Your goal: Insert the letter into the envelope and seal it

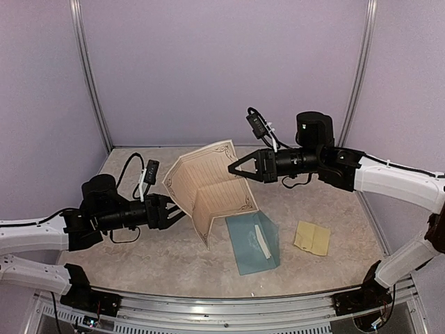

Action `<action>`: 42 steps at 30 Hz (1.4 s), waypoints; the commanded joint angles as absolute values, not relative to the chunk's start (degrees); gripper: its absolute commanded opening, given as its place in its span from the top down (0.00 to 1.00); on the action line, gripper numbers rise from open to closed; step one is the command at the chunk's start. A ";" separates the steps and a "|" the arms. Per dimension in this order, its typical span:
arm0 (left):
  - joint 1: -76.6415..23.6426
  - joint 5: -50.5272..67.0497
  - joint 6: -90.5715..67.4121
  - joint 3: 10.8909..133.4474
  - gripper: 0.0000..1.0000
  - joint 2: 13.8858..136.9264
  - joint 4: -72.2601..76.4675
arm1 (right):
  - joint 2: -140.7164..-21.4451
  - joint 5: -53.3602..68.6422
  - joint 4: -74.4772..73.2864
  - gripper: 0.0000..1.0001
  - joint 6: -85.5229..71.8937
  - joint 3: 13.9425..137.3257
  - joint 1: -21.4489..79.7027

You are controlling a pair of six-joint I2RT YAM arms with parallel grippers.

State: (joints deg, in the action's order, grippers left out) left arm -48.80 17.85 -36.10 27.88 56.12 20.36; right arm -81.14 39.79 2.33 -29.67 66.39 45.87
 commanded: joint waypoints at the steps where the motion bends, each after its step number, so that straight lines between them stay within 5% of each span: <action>1: -49.64 18.43 -34.46 31.47 0.01 59.44 26.28 | -82.33 44.78 4.64 1.00 -29.46 66.49 47.40; 13: -52.51 22.36 -33.58 33.05 0.05 64.21 35.89 | -80.79 50.48 10.28 1.00 -32.48 63.97 47.70; 22: -53.70 24.54 -33.36 32.05 0.63 63.32 36.64 | -79.80 47.78 10.37 1.00 -33.93 63.42 47.51; 27: -53.69 23.99 -34.24 30.12 1.00 61.26 37.14 | -78.31 46.39 12.18 0.75 -35.59 61.91 46.60; 35: -53.88 24.08 -34.93 29.09 1.00 59.53 39.40 | -76.05 44.89 14.15 0.24 -35.86 57.48 45.79; 42: -53.88 24.00 -35.45 29.29 1.00 59.46 39.77 | -76.51 50.14 19.47 0.12 -35.55 53.22 47.72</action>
State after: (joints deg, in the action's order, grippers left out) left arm -53.47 23.81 -34.70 29.71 60.16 37.78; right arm -77.21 46.48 14.15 -35.86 55.24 46.30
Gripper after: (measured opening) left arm 0.004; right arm 0.874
